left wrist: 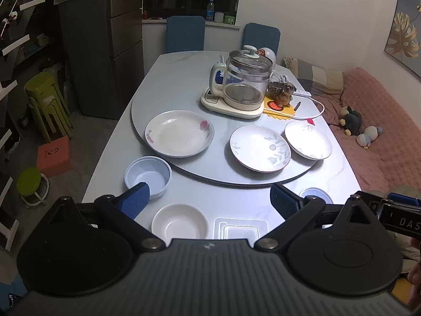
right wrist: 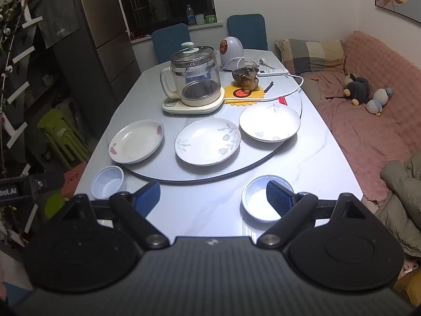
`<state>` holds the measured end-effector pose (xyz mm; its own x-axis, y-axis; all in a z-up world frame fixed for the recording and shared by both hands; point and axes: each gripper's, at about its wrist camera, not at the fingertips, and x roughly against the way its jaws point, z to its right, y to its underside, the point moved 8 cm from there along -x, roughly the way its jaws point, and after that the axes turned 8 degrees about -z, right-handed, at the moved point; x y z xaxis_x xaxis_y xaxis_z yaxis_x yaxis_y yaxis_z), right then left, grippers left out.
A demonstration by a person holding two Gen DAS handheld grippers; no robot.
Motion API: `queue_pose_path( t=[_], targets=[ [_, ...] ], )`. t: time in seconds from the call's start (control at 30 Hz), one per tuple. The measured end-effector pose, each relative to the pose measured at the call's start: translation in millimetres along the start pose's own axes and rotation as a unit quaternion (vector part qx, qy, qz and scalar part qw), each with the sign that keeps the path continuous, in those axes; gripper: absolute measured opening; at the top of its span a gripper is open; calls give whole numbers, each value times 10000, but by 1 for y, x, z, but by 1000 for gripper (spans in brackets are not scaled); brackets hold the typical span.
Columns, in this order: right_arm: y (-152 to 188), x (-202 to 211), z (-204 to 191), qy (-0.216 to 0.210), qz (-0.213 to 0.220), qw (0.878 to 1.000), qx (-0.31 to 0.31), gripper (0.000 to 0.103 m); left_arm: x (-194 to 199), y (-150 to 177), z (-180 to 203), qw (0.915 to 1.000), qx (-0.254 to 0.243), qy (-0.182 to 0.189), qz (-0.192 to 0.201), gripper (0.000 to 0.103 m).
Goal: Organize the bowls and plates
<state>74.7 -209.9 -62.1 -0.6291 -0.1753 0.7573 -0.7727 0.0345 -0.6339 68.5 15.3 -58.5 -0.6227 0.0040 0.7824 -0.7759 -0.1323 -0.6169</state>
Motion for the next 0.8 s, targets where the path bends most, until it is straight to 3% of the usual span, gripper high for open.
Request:
queue_pose_path(
  t=[0.27,0.8],
  targets=[
    [-3,1,-15,56,111,9998,127,89,-4,-3,-14,9999,79,125,-17,100],
    [-3,0,-39,457,120,9980,-416,89,-16,-12,-42,9984,-245,500,-122,100]
  ],
)
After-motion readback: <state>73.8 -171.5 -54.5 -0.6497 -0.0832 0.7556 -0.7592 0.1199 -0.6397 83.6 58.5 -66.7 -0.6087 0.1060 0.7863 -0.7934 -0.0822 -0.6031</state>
